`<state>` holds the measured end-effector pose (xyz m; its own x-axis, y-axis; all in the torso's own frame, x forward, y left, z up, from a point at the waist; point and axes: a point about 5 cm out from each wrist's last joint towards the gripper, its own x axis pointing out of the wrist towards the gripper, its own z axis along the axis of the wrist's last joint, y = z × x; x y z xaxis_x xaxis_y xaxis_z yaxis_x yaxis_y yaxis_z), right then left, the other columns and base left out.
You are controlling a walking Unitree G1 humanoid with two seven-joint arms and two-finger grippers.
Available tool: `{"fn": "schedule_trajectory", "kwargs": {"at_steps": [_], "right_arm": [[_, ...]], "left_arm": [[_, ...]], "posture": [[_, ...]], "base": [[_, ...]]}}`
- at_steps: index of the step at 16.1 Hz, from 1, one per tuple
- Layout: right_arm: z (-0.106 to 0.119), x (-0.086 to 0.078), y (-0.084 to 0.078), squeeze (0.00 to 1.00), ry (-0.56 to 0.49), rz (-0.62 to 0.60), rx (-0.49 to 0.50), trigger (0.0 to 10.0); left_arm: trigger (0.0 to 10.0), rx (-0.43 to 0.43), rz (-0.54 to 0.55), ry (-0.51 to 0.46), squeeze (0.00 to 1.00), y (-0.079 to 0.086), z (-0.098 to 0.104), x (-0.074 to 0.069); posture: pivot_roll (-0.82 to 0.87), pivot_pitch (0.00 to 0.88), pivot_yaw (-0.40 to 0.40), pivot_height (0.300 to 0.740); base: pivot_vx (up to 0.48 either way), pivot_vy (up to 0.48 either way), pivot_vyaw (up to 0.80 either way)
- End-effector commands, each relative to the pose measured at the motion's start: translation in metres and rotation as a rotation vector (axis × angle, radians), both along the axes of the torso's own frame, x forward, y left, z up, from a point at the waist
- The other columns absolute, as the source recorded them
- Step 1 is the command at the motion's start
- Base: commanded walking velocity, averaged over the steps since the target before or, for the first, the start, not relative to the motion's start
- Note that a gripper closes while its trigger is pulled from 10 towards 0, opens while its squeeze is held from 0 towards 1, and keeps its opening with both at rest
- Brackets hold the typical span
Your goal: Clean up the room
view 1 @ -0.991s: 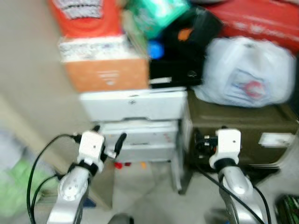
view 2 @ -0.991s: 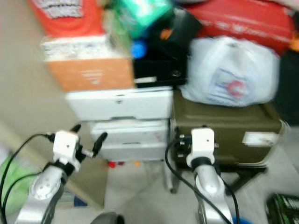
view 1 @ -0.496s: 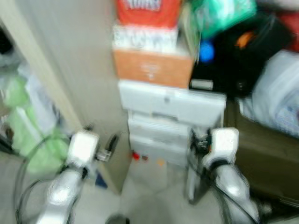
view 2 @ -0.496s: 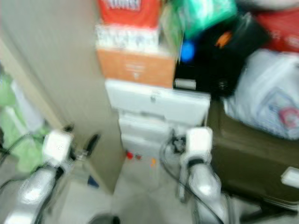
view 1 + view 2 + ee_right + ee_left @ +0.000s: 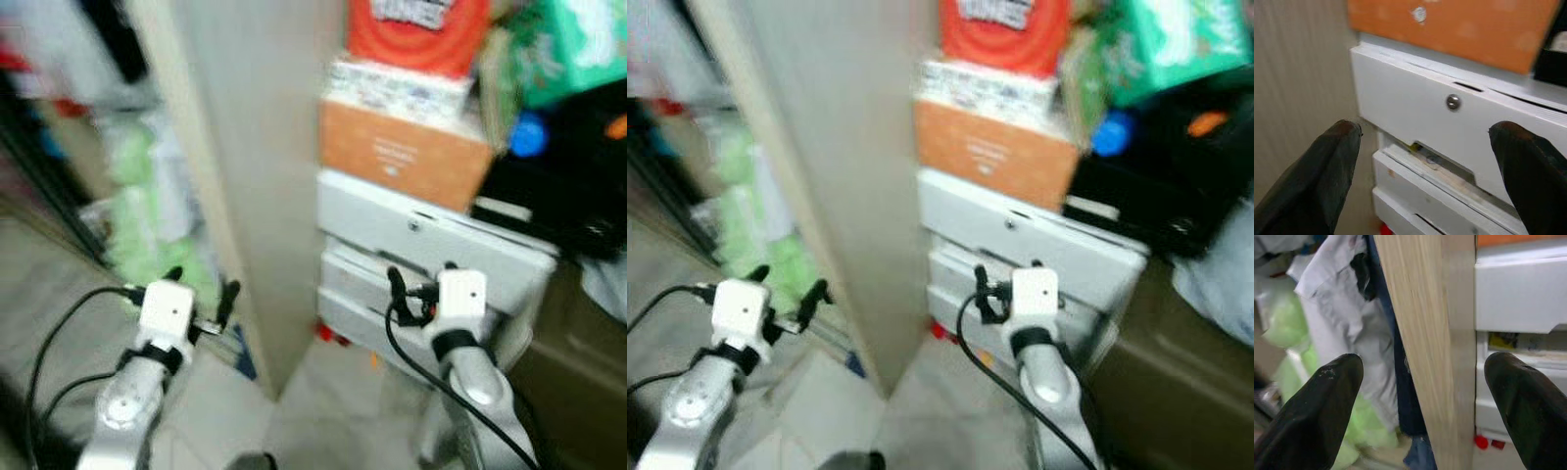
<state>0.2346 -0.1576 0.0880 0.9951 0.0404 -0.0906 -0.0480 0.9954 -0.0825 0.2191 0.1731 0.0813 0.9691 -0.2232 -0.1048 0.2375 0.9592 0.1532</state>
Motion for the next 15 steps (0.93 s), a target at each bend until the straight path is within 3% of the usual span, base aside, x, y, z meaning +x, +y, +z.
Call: {"fn": "schedule_trajectory", "kwargs": {"at_steps": [1,4,7,12,15], "right_arm": [[-0.003,-0.001,-0.004,0.0,0.016,-0.017,-0.002,10.0],[-0.003,-0.001,-0.004,0.0,0.015,-0.02,-0.002,10.0],[-0.004,-0.013,-0.01,0.0,0.034,-0.017,-0.009,10.0],[-0.016,-0.056,-0.026,0.0,0.159,0.027,0.002,10.0],[-0.03,-0.086,-0.03,0.0,0.346,0.243,0.075,10.0]], "left_arm": [[10.0,0.012,-0.009,-0.008,0.0,0.0,0.002,0.001],[10.0,0.013,-0.006,-0.015,0.0,-0.001,0.003,0.004],[10.0,0.027,0.024,-0.013,0.0,0.005,0.003,-0.001],[10.0,0.027,0.039,0.006,0.0,0.007,0.0,-0.009],[10.0,0.026,0.036,0.006,0.0,0.006,0.0,-0.005]], "posture": [[-0.06,0.026,0.005,0.74],[-0.06,0.024,0.004,0.74],[-0.06,0.022,0.002,0.74],[-0.05,0.031,-0.007,0.74],[-0.07,0.031,-0.002,0.74]], "base": [[0.0,0.0,0.8],[0.0,0.0,0.8],[0.0,0.0,0.8],[0.0,0.0,0.8],[0.0,0.0,0.8]]}}
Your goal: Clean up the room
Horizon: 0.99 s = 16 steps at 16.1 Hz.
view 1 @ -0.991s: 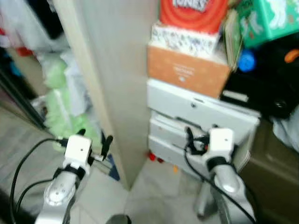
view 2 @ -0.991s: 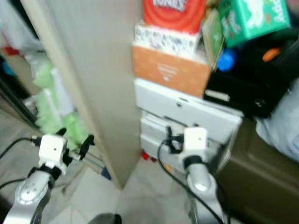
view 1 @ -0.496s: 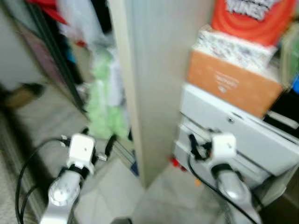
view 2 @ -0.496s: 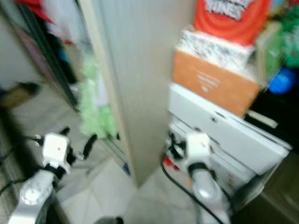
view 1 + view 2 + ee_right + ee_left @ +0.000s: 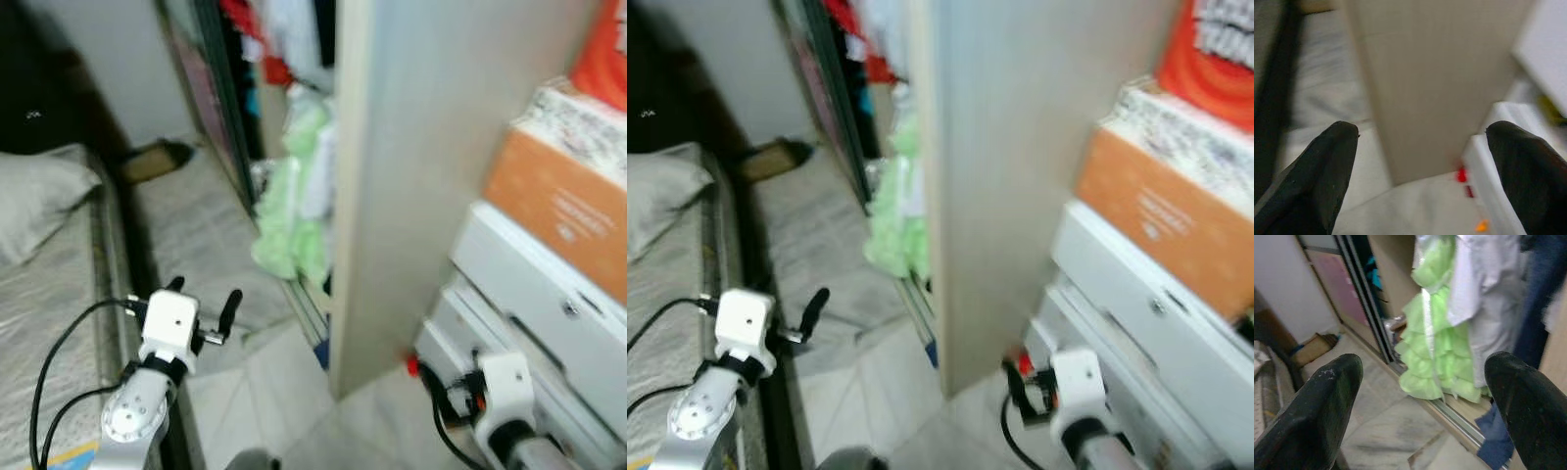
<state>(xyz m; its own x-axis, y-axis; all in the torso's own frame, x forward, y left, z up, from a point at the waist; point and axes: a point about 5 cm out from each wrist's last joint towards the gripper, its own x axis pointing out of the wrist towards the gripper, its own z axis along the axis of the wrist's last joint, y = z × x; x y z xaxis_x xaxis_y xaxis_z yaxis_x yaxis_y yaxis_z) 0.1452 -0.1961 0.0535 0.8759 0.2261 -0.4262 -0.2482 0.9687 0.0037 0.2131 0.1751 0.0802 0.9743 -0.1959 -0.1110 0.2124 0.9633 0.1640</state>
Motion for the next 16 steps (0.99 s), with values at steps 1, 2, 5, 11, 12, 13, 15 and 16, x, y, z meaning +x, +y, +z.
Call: {"fn": "schedule_trajectory", "kwargs": {"at_steps": [1,2,5,11,12,13,15,16], "right_arm": [[0.002,0.004,0.006,0.0,0.028,0.08,0.056,10.0],[-0.006,0.006,0.002,0.0,0.106,0.124,0.029,10.0],[-0.013,0.012,0.006,0.0,0.21,0.279,0.061,10.0],[0.015,0.013,0.032,0.0,0.278,0.78,0.142,10.0],[0.015,0.013,0.033,0.0,0.282,0.814,0.145,10.0],[0.017,0.017,0.033,0.0,0.263,0.82,0.139,10.0],[0.022,0.026,0.039,0.0,0.227,0.836,0.167,10.0],[0.024,0.032,0.041,0.0,0.19,0.847,0.151,10.0]], "left_arm": [[10.0,0.012,0.008,0.002,0.0,0.003,0.001,0.002],[10.0,0.008,0.001,0.005,0.0,0.0,0.0,0.004],[10.0,-0.012,-0.025,-0.005,0.0,-0.007,0.002,0.007],[10.0,-0.013,-0.026,-0.01,0.0,-0.008,0.002,0.01],[10.0,-0.015,-0.027,-0.01,0.0,-0.009,0.003,0.011],[10.0,-0.016,-0.03,-0.01,0.0,-0.009,0.003,0.011],[10.0,-0.019,-0.034,-0.011,0.0,-0.01,0.003,0.012],[10.0,-0.02,-0.036,-0.011,0.0,-0.011,0.003,0.012]], "posture": [[-0.08,0.03,0.0,0.74],[-0.08,0.027,0.003,0.74],[-0.07,0.02,0.001,0.74],[-0.07,0.02,-0.003,0.74],[-0.07,0.02,-0.004,0.74],[-0.07,0.021,-0.004,0.74],[-0.07,0.021,-0.004,0.74],[-0.07,0.02,-0.003,0.74]], "base": [[0.0,0.0,0.8],[0.0,0.0,0.8],[0.0,0.0,0.68],[0.0,0.0,0.8],[0.0,0.0,0.8],[0.0,0.0,0.8],[0.0,0.0,0.8],[0.0,0.0,0.8]]}}
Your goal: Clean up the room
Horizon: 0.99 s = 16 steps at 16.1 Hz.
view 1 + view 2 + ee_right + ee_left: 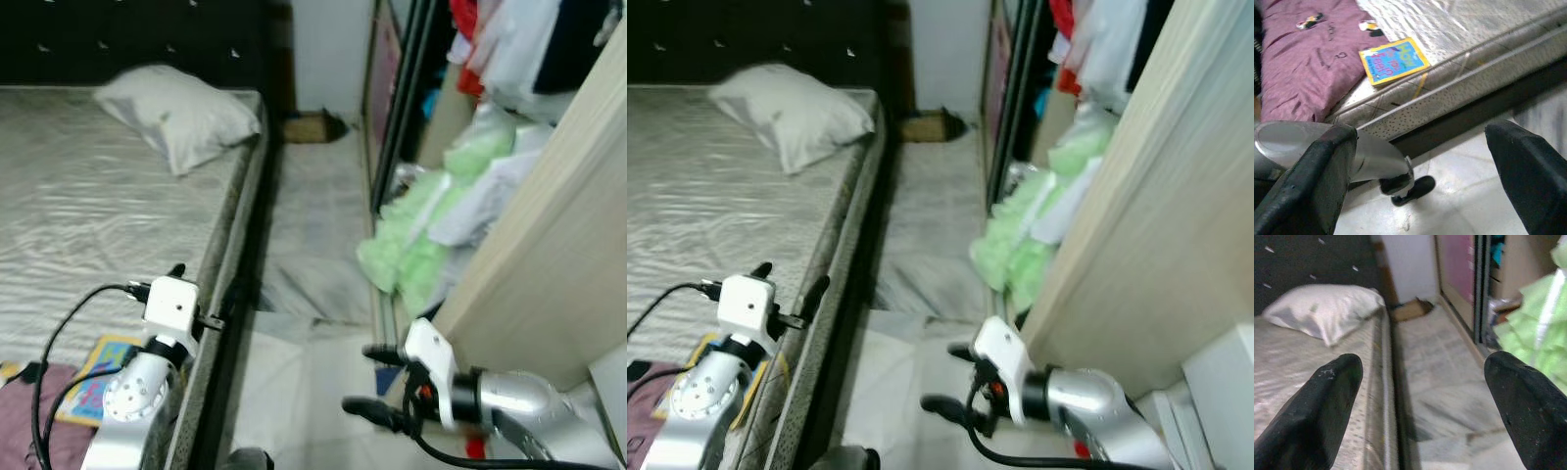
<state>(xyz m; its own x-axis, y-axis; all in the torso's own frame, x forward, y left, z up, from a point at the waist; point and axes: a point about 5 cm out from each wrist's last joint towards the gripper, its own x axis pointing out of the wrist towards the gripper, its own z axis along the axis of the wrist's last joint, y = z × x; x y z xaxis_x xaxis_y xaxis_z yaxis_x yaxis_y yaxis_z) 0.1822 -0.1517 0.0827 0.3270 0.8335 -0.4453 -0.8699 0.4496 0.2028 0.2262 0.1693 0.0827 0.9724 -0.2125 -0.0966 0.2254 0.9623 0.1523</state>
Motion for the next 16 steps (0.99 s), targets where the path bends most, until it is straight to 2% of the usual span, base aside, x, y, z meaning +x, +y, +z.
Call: {"fn": "schedule_trajectory", "kwargs": {"at_steps": [1,2,4,5,7,9,14,16], "right_arm": [[-0.004,0.0,-0.001,0.0,0.01,-0.001,-0.004,10.0],[-0.001,0.006,0.007,0.0,-0.011,0.01,0.035,10.0],[0.002,0.01,0.009,0.0,-0.046,-0.002,0.037,10.0],[0.006,0.02,0.015,0.0,-0.132,-0.029,0.033,10.0],[0.01,0.036,0.02,0.0,-0.227,-0.141,0.05,10.0],[0.013,0.05,0.025,0.0,-0.281,-0.315,0.1,10.0],[0.011,0.055,0.049,0.0,-0.302,-0.432,0.179,10.0],[0.011,0.057,0.05,0.0,-0.312,-0.435,0.181,10.0]], "left_arm": [[10.0,-0.006,-0.022,0.0,0.0,-0.006,0.0,-0.001],[10.0,-0.008,-0.024,0.001,0.0,-0.007,0.0,-0.001],[10.0,-0.008,-0.024,0.001,0.0,-0.007,0.0,-0.001],[10.0,-0.006,-0.02,0.0,0.0,-0.006,0.0,-0.001],[10.0,-0.003,-0.017,-0.001,0.0,-0.006,0.0,-0.001],[10.0,0.016,0.018,-0.01,0.0,-0.005,0.0,-0.002],[10.0,0.002,0.02,-0.006,0.0,-0.008,-0.001,-0.002],[10.0,0.006,0.02,-0.01,0.0,-0.008,0.0,-0.001]], "posture": [[-0.07,0.021,-0.003,0.74],[-0.06,0.02,-0.005,0.74],[-0.06,0.02,-0.007,0.74],[-0.06,0.021,-0.008,0.74],[-0.06,0.023,-0.01,0.74],[-0.05,0.024,-0.013,0.74],[-0.04,0.024,-0.013,0.74],[-0.04,0.022,-0.012,0.74]], "base": [[0.0,0.0,0.8],[0.0,0.0,0.8],[0.0,0.0,0.8],[0.0,0.0,0.8],[0.0,0.0,0.8],[0.0,0.0,0.8],[0.0,0.0,0.8],[0.0,0.0,0.8]]}}
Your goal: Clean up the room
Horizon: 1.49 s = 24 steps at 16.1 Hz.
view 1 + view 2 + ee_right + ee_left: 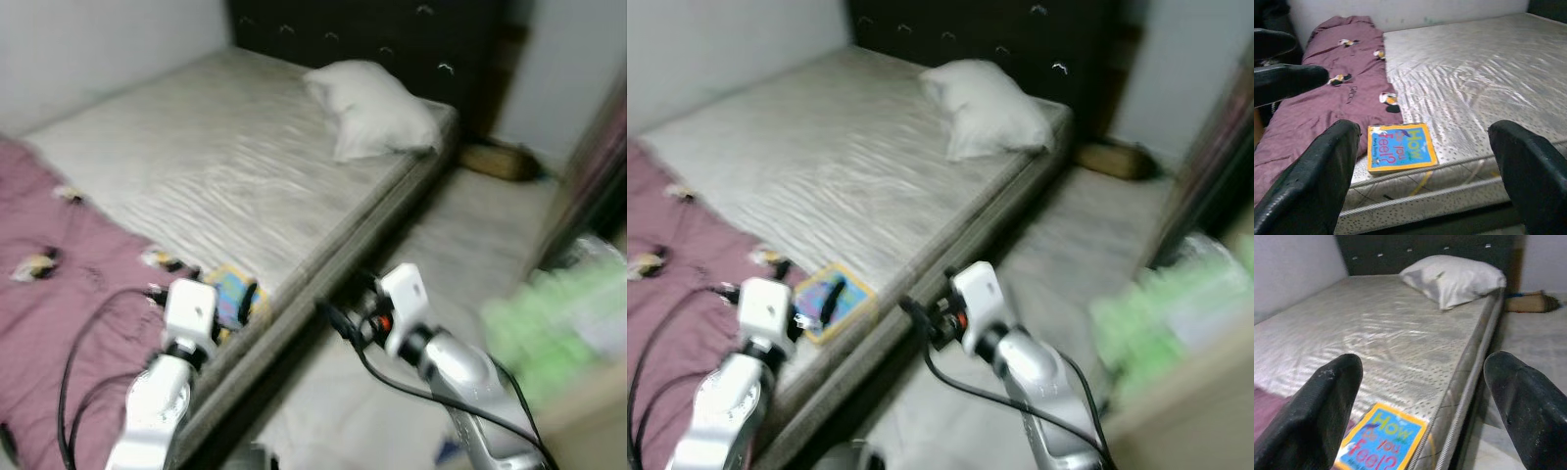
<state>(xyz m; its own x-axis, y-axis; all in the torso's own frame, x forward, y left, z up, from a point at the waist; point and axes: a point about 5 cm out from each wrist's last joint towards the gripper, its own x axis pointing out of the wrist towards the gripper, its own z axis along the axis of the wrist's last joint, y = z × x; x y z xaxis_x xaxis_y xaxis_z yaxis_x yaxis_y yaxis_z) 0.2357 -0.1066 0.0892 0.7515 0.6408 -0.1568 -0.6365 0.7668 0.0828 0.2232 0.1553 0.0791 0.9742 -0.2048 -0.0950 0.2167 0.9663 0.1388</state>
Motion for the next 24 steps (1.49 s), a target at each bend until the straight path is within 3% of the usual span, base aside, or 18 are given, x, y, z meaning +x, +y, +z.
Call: {"fn": "schedule_trajectory", "kwargs": {"at_steps": [1,6,16,24], "right_arm": [[0.004,0.005,0.004,0.0,-0.027,0.004,0.0,10.0],[0.001,0.006,0.006,0.0,-0.042,-0.044,0.004,10.0],[0.001,0.016,-0.005,0.0,-0.088,-0.19,-0.008,10.0],[0.0,0.019,-0.007,0.0,-0.103,-0.227,-0.004,10.0]], "left_arm": [[10.0,0.026,0.013,-0.012,0.0,0.006,0.004,0.002],[10.0,0.024,0.064,-0.03,0.0,0.006,0.004,0.004],[10.0,0.005,0.058,-0.042,0.0,0.003,0.005,0.01],[10.0,-0.02,0.011,-0.036,0.0,-0.001,0.005,0.009]], "posture": [[-0.04,0.02,-0.012,0.74],[-0.04,0.005,-0.003,0.74],[-0.05,0.0,0.0,0.74],[-0.05,0.004,-0.003,0.74]], "base": [[0.0,0.0,0.79],[0.0,0.0,0.8],[0.0,0.0,0.8],[0.0,0.0,0.7]]}}
